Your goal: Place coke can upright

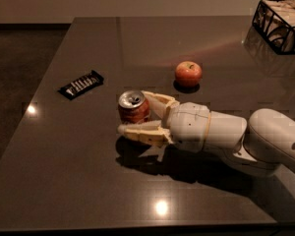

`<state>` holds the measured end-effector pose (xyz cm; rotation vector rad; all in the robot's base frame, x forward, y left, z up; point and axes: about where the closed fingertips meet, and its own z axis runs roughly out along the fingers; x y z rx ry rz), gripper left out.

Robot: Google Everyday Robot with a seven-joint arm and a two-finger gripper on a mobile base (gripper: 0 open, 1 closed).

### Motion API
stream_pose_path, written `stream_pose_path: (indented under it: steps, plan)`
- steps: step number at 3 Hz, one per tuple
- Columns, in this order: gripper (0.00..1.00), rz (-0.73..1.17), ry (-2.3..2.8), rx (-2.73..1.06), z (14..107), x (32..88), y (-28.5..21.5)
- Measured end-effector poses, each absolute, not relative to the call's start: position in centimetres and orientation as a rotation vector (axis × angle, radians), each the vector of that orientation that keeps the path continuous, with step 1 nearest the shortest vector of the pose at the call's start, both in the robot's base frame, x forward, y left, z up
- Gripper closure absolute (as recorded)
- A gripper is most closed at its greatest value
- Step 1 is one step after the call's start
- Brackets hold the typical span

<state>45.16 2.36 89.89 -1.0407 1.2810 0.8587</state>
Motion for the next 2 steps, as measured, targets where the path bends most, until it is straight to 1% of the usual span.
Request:
stream_pose_path:
  steps: [1,2]
  plan:
    - [0.00,0.860,1.280,-1.043,89.93,45.11,2.49]
    - [0.00,0.860,1.279,-1.043,89.93,45.11,2.50]
